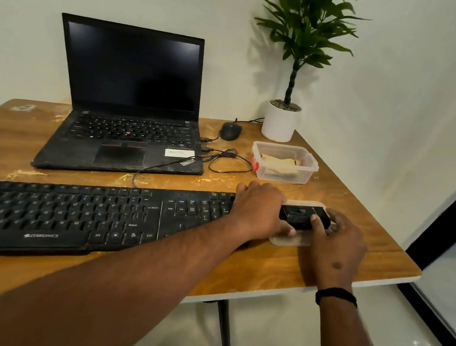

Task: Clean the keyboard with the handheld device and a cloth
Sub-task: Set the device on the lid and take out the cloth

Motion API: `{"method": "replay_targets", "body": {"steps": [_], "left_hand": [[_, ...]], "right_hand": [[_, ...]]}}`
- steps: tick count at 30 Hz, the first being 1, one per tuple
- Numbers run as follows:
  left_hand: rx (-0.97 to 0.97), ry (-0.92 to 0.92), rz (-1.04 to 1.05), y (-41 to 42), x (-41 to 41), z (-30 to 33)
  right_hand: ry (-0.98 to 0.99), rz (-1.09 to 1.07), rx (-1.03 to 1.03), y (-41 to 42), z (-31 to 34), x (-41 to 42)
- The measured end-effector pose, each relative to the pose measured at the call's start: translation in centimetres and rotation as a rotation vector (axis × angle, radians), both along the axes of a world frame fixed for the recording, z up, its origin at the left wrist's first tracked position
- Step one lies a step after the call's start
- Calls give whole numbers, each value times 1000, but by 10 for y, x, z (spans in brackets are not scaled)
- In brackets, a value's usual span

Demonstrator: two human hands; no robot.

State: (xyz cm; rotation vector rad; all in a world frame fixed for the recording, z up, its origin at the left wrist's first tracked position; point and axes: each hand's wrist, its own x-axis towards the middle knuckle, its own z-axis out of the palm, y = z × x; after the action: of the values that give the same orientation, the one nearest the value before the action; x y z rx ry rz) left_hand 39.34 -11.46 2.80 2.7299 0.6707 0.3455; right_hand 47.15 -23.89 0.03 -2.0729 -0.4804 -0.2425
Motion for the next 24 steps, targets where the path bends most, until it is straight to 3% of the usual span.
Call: {"method": "replay_targets", "body": {"steps": [5,9,12,19,24], "left_hand": [[-110,-299,38,35,3,20],[-140,-437,79,79,29,40],[-87,-341,38,108,58,50],[188,135,-141,139,103,48],[275,204,-185,148,120,42]], "right_hand": [[-197,26,76,18,36,12],[-265,278,-62,70,74,48],[-247,455,-324,114,85,84],[-73,618,-783,164,81,130],[-122,581,-967,182,80,141]]}}
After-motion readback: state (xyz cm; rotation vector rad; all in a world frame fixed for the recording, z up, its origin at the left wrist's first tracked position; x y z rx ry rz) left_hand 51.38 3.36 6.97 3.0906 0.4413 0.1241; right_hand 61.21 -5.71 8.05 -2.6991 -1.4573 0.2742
